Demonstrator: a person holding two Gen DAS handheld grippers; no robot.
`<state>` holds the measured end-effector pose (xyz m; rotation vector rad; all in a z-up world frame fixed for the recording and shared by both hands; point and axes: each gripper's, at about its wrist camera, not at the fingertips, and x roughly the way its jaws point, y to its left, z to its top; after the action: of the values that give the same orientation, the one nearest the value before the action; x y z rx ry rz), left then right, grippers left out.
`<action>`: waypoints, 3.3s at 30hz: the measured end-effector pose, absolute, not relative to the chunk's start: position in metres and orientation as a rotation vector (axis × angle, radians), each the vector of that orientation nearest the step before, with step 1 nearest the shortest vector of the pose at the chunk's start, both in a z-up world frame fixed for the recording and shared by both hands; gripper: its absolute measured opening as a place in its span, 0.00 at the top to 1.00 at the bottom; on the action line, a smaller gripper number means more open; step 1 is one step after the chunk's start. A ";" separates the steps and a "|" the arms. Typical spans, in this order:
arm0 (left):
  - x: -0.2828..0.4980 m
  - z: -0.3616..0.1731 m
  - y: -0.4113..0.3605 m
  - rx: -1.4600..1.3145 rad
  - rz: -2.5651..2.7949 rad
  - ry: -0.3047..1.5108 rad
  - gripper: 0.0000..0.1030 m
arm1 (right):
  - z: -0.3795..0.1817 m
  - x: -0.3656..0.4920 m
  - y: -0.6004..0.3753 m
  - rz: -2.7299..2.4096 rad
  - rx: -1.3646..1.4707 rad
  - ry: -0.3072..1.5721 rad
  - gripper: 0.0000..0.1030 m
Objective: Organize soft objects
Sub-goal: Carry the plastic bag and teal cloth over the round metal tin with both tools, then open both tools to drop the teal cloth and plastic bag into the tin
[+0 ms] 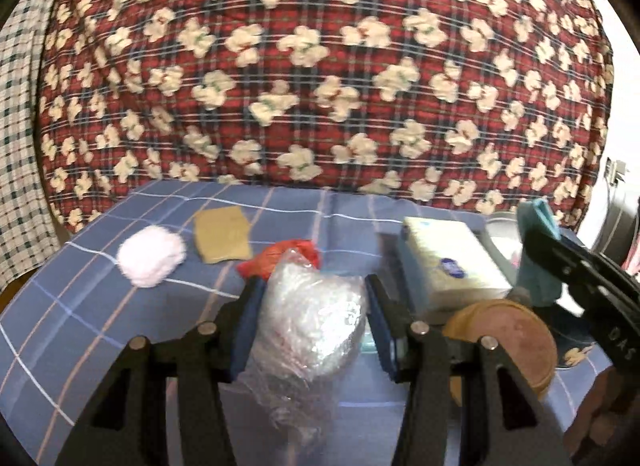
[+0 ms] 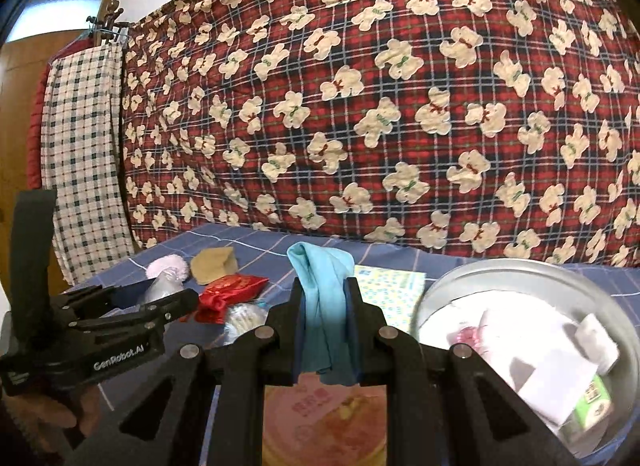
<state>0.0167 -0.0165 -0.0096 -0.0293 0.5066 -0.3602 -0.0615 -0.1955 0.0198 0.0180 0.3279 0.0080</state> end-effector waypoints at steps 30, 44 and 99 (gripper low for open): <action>-0.020 0.013 -0.146 -0.008 -0.592 0.486 0.51 | 0.024 -0.083 -0.306 -0.181 0.059 0.324 0.81; -0.031 0.022 -0.206 0.018 -0.676 0.466 0.51 | 0.029 -0.102 -0.380 -0.297 0.150 0.302 0.81; -0.053 0.010 -0.285 0.163 -0.657 0.411 0.02 | 0.024 -0.116 -0.445 -0.324 0.353 0.265 0.23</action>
<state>-0.0534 -0.2846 0.0097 0.1634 0.4114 -0.6569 -0.1165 -0.4447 0.0241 0.3528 0.2646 -0.3245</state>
